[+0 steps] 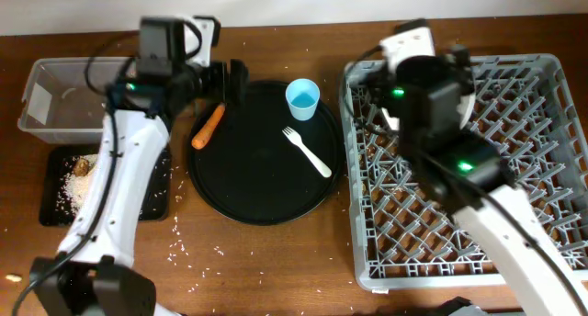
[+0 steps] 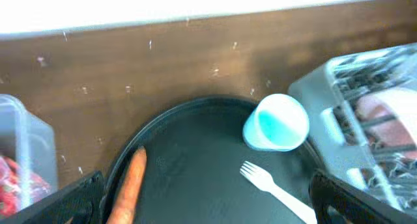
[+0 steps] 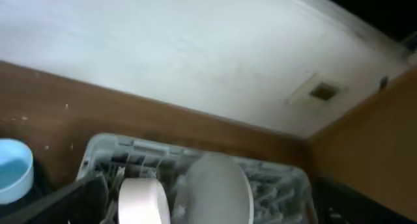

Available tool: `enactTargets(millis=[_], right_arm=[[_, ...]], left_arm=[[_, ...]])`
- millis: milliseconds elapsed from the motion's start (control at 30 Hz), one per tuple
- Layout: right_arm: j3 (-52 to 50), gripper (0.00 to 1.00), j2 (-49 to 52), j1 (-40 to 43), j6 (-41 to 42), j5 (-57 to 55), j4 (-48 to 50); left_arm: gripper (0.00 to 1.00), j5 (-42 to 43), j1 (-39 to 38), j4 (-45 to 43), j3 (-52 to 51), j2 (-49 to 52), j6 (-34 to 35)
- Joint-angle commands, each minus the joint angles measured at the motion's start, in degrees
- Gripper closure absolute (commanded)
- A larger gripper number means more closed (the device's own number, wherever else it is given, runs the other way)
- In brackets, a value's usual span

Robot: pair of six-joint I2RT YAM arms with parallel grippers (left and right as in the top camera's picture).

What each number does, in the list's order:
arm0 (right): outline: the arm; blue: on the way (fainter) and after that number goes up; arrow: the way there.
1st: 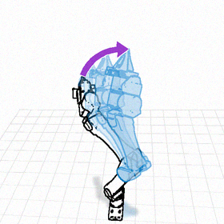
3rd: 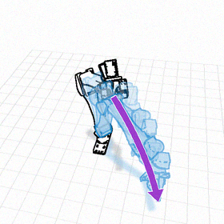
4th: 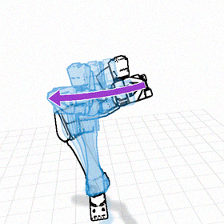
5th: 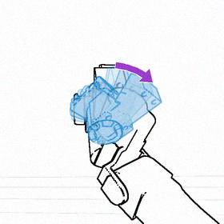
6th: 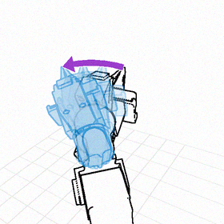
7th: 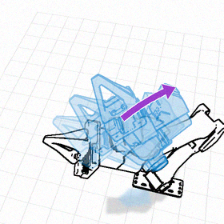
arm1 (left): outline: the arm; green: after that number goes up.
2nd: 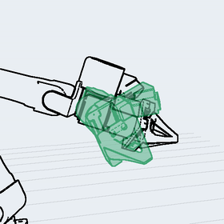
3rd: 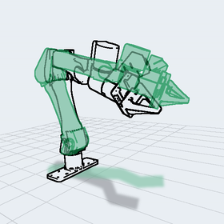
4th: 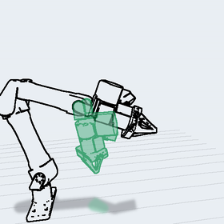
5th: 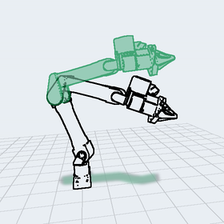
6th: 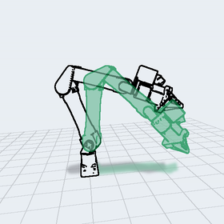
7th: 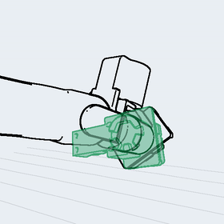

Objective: Sort waste into correct bins and load items into the dishwasher rack
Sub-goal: 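Grasp the blue cup with the left gripper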

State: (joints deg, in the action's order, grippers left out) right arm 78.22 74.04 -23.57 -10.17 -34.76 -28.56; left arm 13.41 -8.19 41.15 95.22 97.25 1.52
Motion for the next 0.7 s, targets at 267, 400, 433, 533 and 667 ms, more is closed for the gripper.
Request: enactTargets(millis=[267, 400, 433, 533, 667], right_arm=[[0.7, 0.11, -6.6, 7.5, 13.7, 14.9, -16.5], [0.7, 0.11, -6.4, 7.5, 13.7, 14.9, -18.5], [0.7, 0.11, -6.4, 7.5, 13.7, 14.9, -18.6], [0.7, 0.11, -6.4, 7.5, 13.7, 14.9, -18.8], [0.7, 0.11, -6.4, 7.5, 13.7, 14.9, -18.9]], left_arm=[[0.06, 2.1, -6.6, 12.0, 25.9, 25.6, -5.0], [0.16, 2.1, -9.2, 10.1, 25.9, 32.3, -5.0], [0.19, 2.1, -10.2, 9.9, 25.9, 33.3, -5.0], [0.27, 1.6, -11.5, 9.8, 25.9, 34.7, -5.0], [0.33, 1.6, -11.6, 8.5, 25.9, 37.5, -5.0]])
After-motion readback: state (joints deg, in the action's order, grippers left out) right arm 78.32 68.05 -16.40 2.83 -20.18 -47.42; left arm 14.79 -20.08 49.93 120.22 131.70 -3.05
